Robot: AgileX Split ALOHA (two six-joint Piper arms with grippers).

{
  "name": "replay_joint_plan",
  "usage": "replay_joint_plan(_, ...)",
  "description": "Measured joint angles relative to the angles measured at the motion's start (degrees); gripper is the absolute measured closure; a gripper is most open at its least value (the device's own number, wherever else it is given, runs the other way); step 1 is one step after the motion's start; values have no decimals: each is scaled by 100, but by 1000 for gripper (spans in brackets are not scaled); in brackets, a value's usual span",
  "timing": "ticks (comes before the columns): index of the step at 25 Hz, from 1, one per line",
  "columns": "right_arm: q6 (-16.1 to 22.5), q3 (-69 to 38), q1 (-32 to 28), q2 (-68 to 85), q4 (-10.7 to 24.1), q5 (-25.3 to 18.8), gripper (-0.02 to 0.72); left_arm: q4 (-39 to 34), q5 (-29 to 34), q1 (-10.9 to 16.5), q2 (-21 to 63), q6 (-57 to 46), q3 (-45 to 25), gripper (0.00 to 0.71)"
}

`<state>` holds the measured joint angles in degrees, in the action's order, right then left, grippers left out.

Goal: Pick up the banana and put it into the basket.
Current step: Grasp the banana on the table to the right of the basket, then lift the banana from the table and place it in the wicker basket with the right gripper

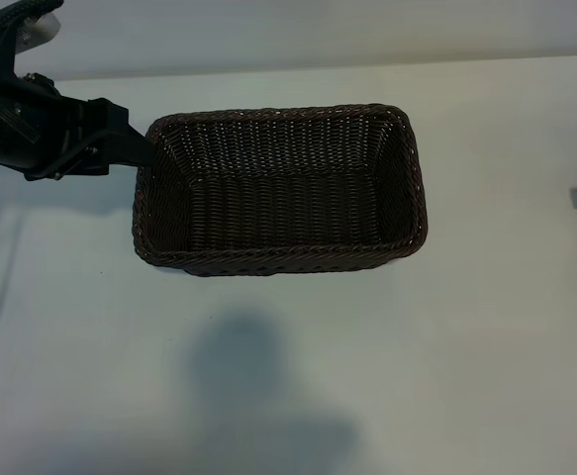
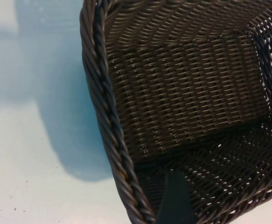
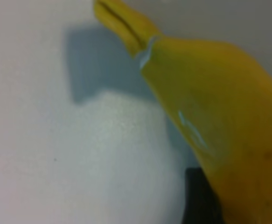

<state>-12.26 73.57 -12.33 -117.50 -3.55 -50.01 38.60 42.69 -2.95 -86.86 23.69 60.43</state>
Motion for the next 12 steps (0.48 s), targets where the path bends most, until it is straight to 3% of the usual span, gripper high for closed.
replay_joint_plan(12,-42,125,11,495,-288,-433,272,-5,11,0,0,0,0,117)
